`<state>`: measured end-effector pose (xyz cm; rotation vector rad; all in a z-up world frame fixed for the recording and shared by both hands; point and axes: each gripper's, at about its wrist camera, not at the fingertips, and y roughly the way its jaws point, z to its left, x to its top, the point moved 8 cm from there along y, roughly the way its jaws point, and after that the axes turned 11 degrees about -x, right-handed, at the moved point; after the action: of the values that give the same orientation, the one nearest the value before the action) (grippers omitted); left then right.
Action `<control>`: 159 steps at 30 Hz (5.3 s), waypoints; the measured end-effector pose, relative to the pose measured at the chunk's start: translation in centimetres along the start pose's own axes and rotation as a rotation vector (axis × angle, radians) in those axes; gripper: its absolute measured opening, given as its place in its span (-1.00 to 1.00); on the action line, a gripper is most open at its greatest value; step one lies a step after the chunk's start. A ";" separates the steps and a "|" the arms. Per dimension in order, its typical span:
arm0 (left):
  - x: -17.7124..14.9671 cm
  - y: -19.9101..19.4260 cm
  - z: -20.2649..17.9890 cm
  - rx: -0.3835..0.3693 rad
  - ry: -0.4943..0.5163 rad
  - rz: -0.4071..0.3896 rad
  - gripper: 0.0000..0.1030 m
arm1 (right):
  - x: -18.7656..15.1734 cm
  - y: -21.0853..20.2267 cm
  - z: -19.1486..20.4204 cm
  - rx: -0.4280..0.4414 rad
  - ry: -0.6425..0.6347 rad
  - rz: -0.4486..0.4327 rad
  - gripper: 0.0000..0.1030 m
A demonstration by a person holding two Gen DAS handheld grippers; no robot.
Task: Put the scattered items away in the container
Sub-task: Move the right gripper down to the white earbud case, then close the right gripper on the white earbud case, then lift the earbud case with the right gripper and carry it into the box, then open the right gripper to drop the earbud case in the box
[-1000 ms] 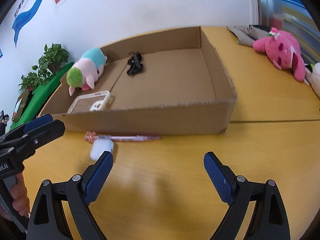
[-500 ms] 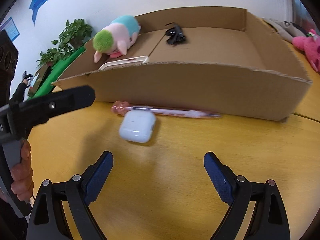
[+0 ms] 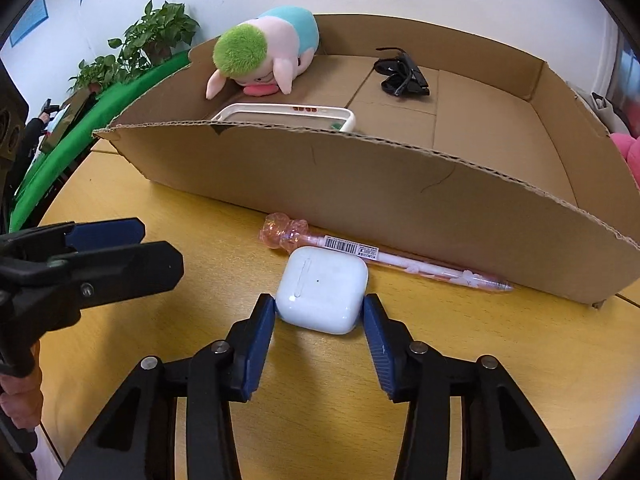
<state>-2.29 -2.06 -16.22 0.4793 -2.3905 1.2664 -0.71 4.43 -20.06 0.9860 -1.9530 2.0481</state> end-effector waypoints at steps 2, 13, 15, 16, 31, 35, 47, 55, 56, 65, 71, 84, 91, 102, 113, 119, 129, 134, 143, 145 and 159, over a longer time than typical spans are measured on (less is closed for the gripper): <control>-0.2 0.2 0.3 -0.021 -0.014 0.011 0.60 | -0.2 -0.1 0.1 0.013 0.002 0.002 -0.06; -0.9 2.8 -1.4 -0.334 -0.138 0.092 0.58 | -1.5 -1.8 1.9 0.131 0.026 -0.006 -0.06; -1.2 3.2 -1.6 -0.360 -0.155 0.110 0.58 | -1.5 -2.3 2.2 0.149 0.029 -0.018 -0.06; -1.3 3.4 -1.8 -0.373 -0.160 0.116 0.57 | -1.4 -2.4 2.3 0.155 0.026 -0.025 -0.06; -2.0 4.6 -2.0 -0.373 -0.183 0.162 -0.49 | -1.7 -2.2 2.5 0.198 0.010 -0.030 -0.06; -1.7 4.5 -2.3 -0.346 -0.156 0.166 -0.50 | -1.4 -2.2 2.4 0.192 0.001 -0.030 -0.06; 1.3 2.4 -6.4 -0.273 0.023 0.112 -0.51 | 2.0 -5.6 0.5 0.154 -0.024 -0.105 -0.06; 7.3 0.9 -10.1 -0.294 0.140 0.041 -0.51 | 7.9 -8.6 -2.4 0.113 -0.057 -0.176 -0.06; 8.2 0.9 -10.6 -0.296 0.153 0.038 -0.52 | 8.7 -8.8 -2.9 0.114 -0.058 -0.179 -0.06; 15.5 1.0 -12.6 -0.301 0.213 0.040 -0.54 | 15.8 -8.7 -6.1 0.142 -0.063 -0.124 -0.07; 17.9 3.0 -11.5 -0.281 0.210 0.088 -0.55 | 18.1 -5.6 -6.9 0.159 -0.049 -0.015 -0.07; 17.8 10.7 -4.8 -0.271 0.045 0.243 -0.55 | 16.8 5.1 -7.0 0.251 0.073 0.237 -0.07; 17.1 13.8 -2.7 -0.229 -0.004 0.326 -0.54 | 16.2 8.9 -6.8 0.221 0.081 0.323 -0.07; 16.7 15.7 -1.6 -0.189 -0.015 0.385 -0.53 | 15.6 11.0 -6.6 0.209 0.090 0.363 -0.07; 17.0 15.5 -1.2 -0.148 -0.001 0.371 -0.51 | 15.6 10.9 -6.2 0.217 0.092 0.350 -0.04; 17.2 15.2 -1.4 -0.113 0.028 0.354 -0.51 | 15.5 10.6 -5.9 0.219 0.100 0.357 -0.04; 17.5 14.6 -1.9 -0.096 0.062 0.328 -0.45 | 15.3 9.9 -5.7 0.223 0.113 0.348 0.30; 17.6 14.2 -2.1 -0.090 0.072 0.317 -0.42 | 15.4 9.3 -5.4 0.224 0.108 0.336 0.32; 19.1 8.7 -3.6 0.059 0.188 0.106 -0.41 | 15.2 4.0 -6.4 0.217 0.098 0.230 0.70; 19.0 5.9 -4.5 0.086 0.229 0.033 -0.19 | 14.7 2.3 -8.1 0.192 0.096 0.155 0.80; 4.9 -1.5 -7.1 0.027 0.297 -0.139 0.53 | 2.8 -6.5 -8.6 0.310 -0.114 -0.111 0.99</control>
<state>-4.58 2.49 -9.09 0.4241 -2.0603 1.2159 -2.47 12.46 -12.62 1.2679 -1.6148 2.3217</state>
